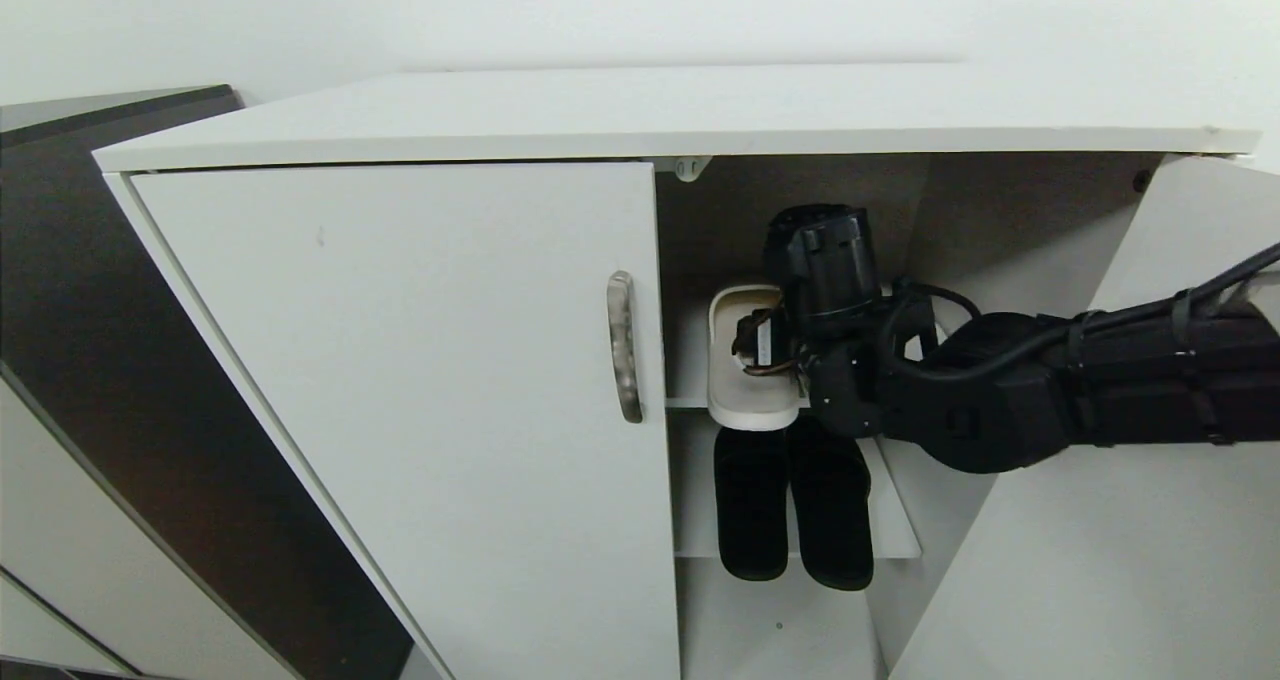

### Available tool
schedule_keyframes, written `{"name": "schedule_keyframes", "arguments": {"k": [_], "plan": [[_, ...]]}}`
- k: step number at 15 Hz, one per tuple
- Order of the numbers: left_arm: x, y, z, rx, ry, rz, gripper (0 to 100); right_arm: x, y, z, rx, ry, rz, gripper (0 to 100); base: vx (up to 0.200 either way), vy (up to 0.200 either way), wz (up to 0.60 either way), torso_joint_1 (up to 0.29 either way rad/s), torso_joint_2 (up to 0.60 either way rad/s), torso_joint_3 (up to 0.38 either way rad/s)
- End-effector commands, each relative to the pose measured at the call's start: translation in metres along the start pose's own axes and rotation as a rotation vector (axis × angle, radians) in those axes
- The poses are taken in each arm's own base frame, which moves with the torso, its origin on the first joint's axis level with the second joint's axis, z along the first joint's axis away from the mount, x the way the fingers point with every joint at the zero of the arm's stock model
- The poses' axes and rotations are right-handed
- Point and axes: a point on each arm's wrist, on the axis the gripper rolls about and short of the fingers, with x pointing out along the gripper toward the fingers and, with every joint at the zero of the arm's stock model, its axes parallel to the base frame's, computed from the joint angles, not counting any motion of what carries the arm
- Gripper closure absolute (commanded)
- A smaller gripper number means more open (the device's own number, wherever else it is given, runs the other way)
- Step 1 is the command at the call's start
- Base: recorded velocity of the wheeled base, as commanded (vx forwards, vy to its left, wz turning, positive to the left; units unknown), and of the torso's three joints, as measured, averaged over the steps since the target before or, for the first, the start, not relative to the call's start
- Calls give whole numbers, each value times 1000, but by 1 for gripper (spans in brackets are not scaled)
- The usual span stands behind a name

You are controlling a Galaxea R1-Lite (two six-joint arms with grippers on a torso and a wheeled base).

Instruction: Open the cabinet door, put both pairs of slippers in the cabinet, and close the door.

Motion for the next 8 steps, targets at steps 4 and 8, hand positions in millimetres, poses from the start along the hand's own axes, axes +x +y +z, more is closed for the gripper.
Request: {"name": "schedule_keyframes", "arguments": {"k": [4, 8], "plan": [[0, 0, 0, -1, 1, 1, 100, -62, -13, -3, 8, 5, 99, 0, 0, 0, 0, 0, 0, 0], [0, 0, 0, -1, 1, 1, 100, -83, -22, -17, 16, 3, 141, 100, 0, 0, 0, 0, 0, 0]]}}
